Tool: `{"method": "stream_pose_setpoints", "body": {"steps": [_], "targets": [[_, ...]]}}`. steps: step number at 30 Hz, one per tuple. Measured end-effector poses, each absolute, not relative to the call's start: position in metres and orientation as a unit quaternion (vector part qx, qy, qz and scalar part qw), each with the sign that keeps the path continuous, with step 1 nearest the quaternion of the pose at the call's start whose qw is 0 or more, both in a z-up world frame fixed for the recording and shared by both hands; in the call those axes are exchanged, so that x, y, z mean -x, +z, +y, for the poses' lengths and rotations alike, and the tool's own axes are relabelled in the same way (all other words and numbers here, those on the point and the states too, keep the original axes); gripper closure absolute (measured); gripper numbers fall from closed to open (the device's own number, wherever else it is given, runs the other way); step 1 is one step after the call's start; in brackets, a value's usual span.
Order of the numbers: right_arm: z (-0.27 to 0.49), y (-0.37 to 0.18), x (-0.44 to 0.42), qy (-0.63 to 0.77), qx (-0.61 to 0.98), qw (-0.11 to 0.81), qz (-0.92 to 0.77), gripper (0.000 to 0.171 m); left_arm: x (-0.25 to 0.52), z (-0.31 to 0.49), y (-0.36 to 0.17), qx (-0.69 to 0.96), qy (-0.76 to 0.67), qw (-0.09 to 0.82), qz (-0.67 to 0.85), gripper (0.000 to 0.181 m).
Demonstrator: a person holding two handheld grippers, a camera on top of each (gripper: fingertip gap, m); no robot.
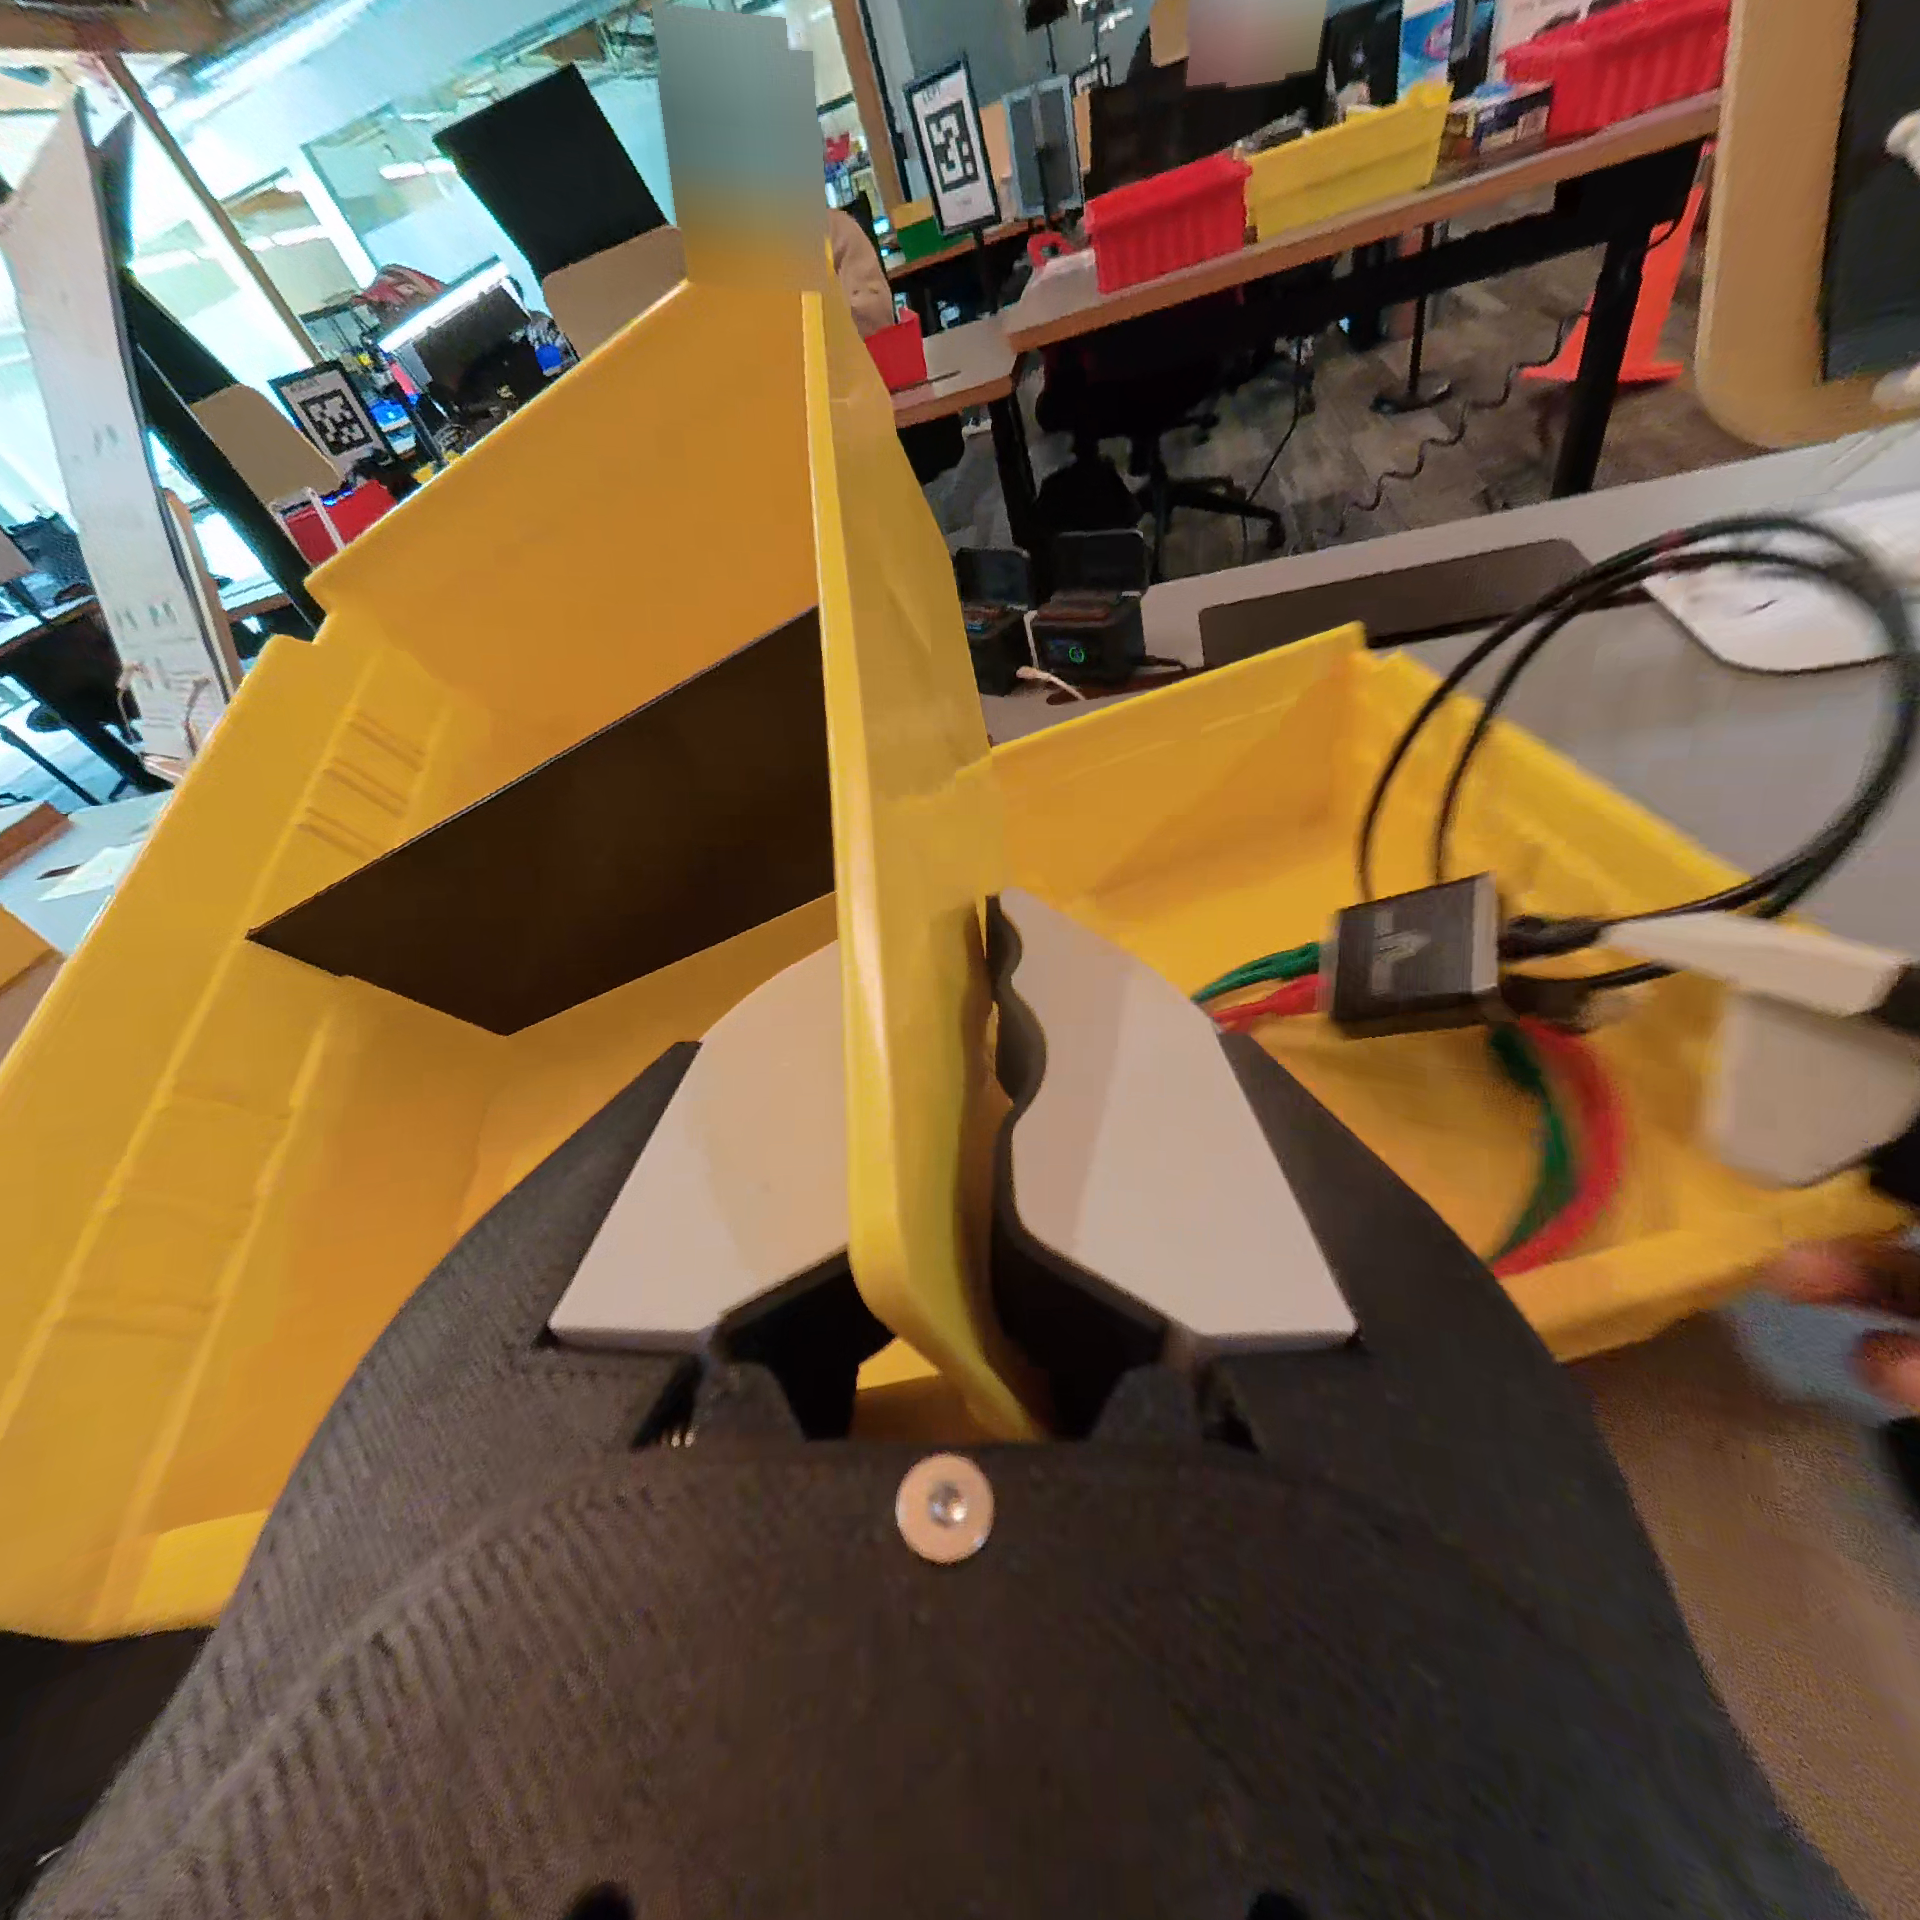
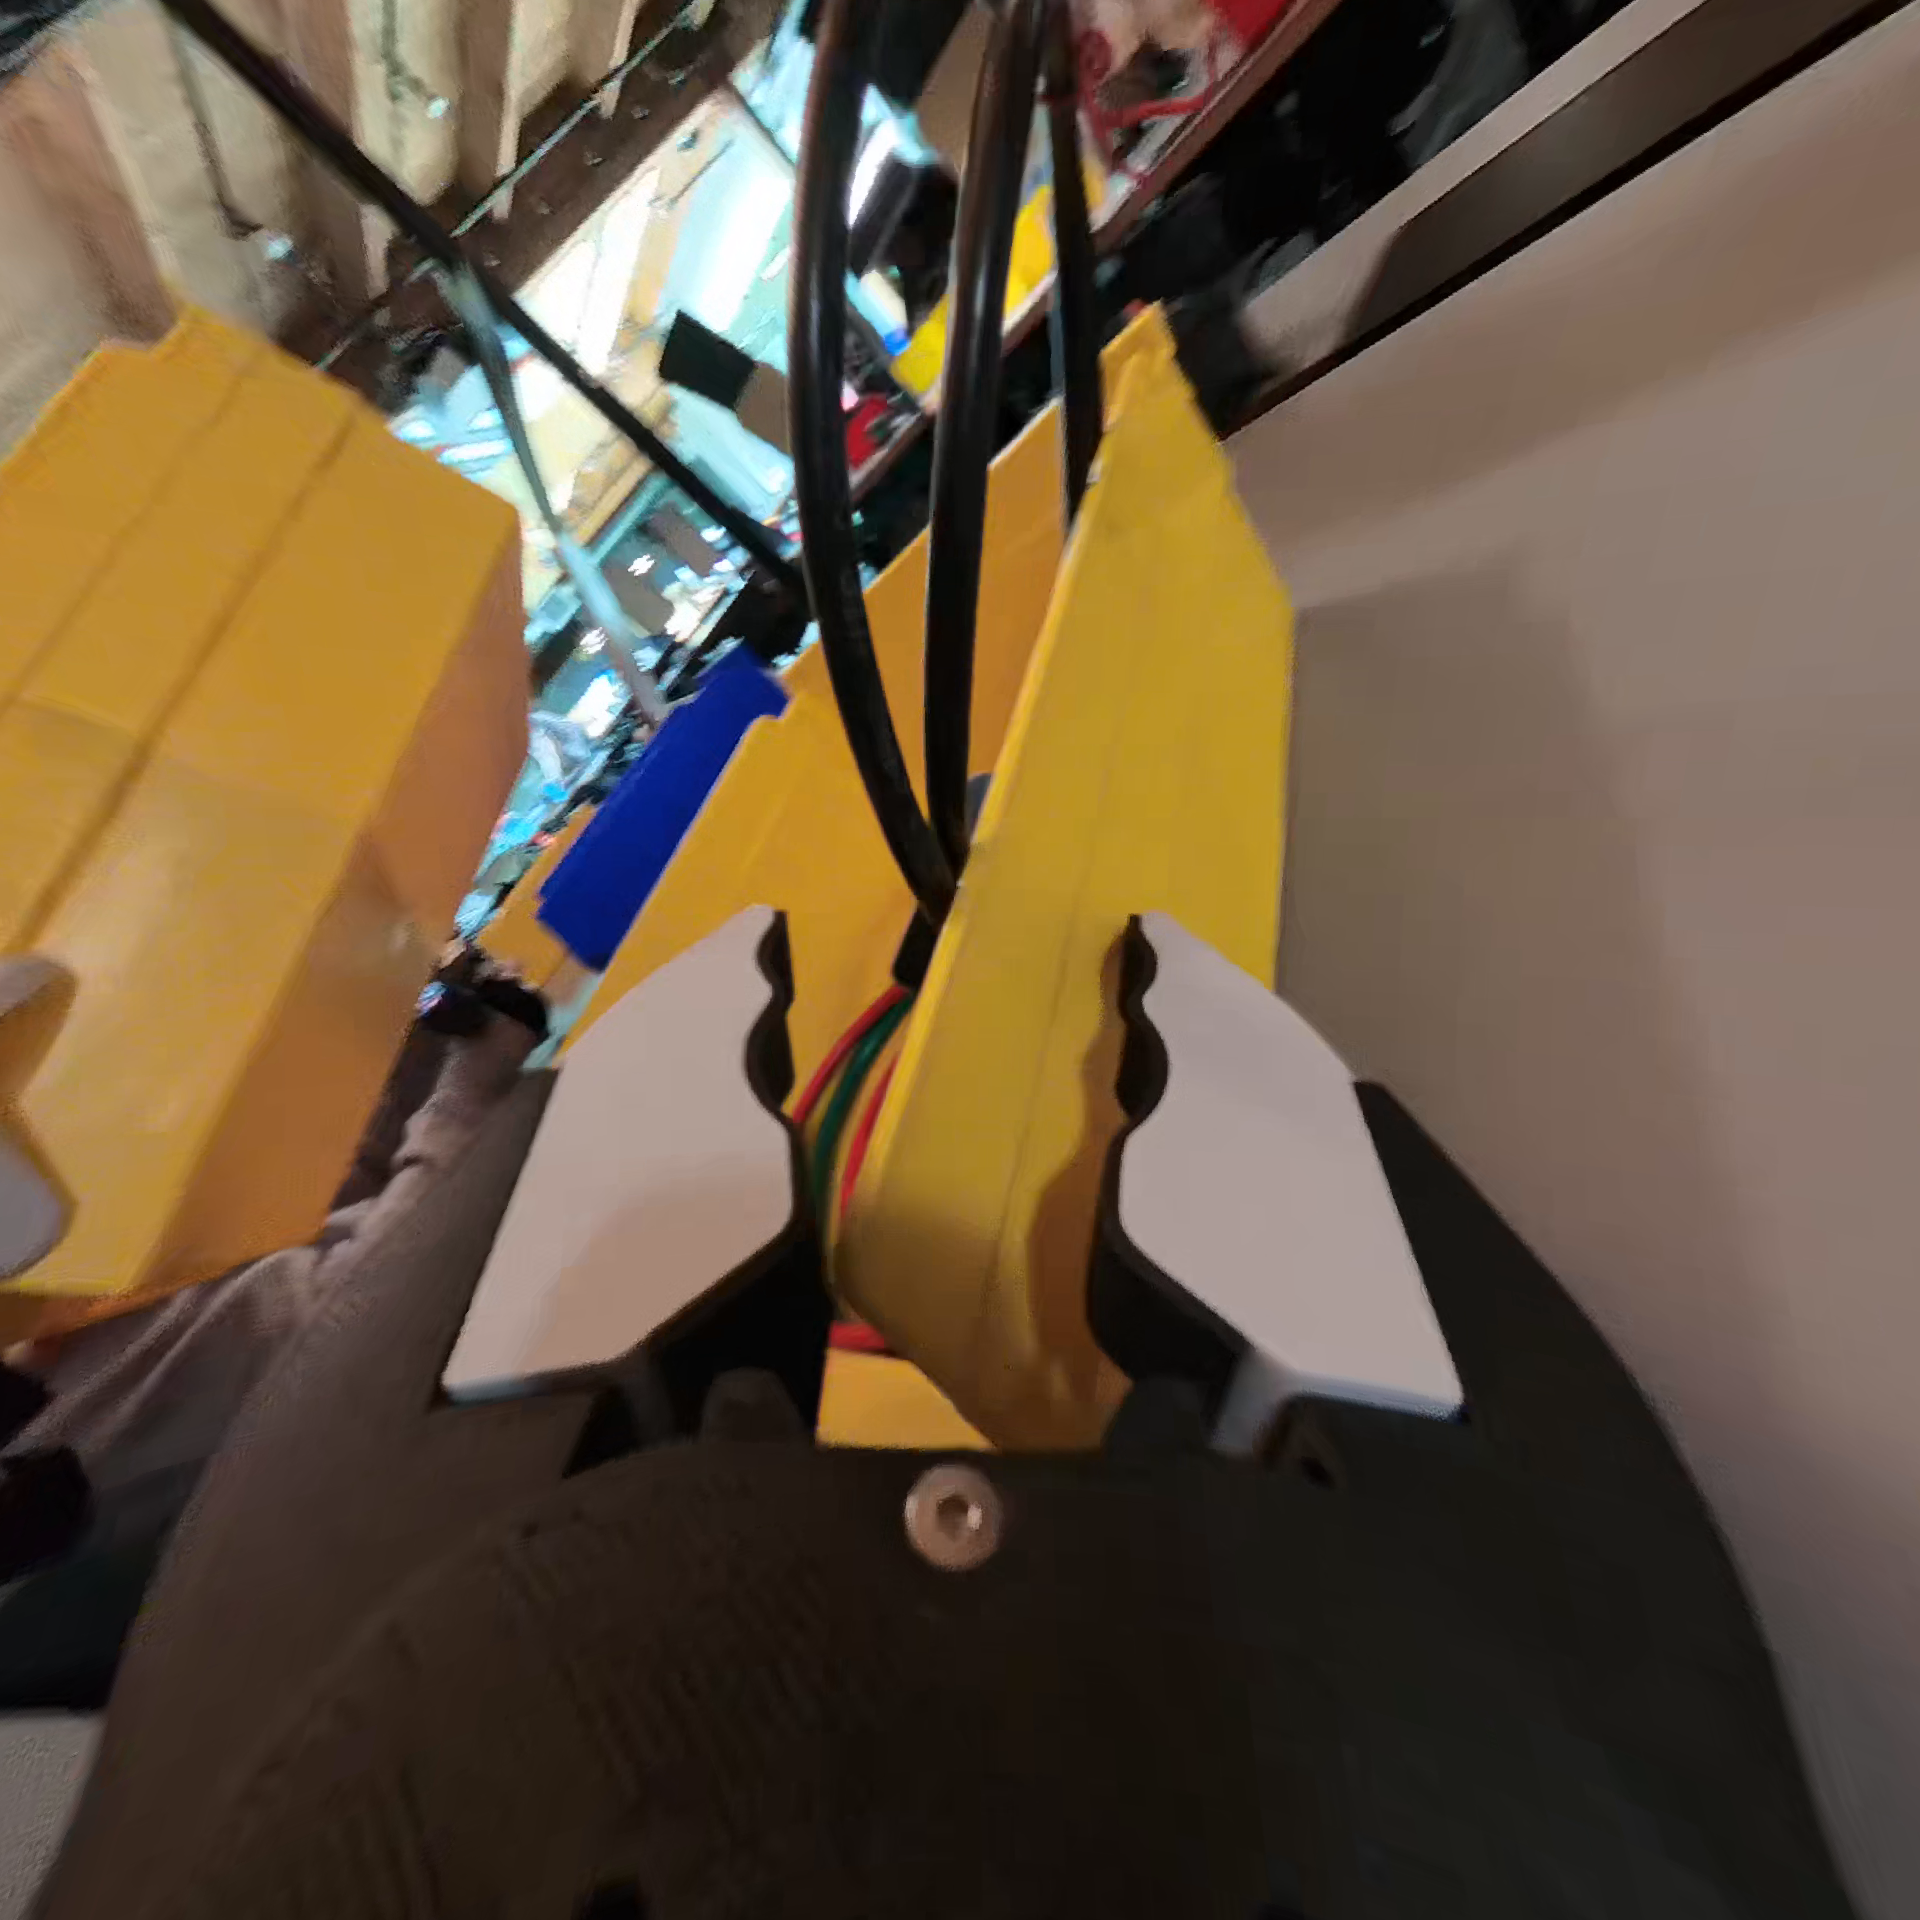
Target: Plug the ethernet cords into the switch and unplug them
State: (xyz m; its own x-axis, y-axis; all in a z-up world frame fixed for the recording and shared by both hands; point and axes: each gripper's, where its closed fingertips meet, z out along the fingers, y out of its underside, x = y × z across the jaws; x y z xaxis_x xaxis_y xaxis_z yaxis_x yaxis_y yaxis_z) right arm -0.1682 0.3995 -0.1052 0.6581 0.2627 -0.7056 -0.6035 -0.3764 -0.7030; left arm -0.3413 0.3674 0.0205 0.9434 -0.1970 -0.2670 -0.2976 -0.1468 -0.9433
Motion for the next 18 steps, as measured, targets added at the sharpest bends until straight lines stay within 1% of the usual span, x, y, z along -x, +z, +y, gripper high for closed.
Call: {"method": "stream_pose_setpoints", "body": {"steps": [1,3,5,7,10,12,15,18], "targets": [[0.4,-0.104,0.194,0.406,0.731,0.541,0.088,0.103,0.344,0.367,0.023,0.754,0.034,0.636,0.158,0.175],[0.394,-0.103,0.241,0.415,0.745,0.523,-0.004,0.097,0.349,0.366,0.025,0.749,0.024,0.646,0.145,0.176],[0.379,-0.106,0.268,0.423,0.756,0.492,-0.086,0.1,0.355,0.366,0.026,0.746,0.018,0.652,0.135,0.176],[0.364,-0.098,0.268,0.45,0.751,0.472,-0.099,0.102,0.359,0.367,0.026,0.745,0.016,0.654,0.13,0.176],[0.347,-0.075,0.238,0.493,0.725,0.472,-0.089,0.104,0.362,0.364,0.034,0.74,0.018,0.66,0.127,0.176],[0.343,-0.067,0.206,0.48,0.726,0.481,-0.1,0.107,0.358,0.36,0.043,0.734,0.018,0.667,0.13,0.176],[0.34,-0.059,0.145,0.421,0.732,0.519,-0.131,0.113,0.336,0.351,0.063,0.716,0.015,0.681,0.154,0.176],[0.335,-0.055,0.074,0.333,0.739,0.564,-0.158,0.118,0.293,0.339,0.084,0.687,-0.001,0.701,0.193,0.176]]}}
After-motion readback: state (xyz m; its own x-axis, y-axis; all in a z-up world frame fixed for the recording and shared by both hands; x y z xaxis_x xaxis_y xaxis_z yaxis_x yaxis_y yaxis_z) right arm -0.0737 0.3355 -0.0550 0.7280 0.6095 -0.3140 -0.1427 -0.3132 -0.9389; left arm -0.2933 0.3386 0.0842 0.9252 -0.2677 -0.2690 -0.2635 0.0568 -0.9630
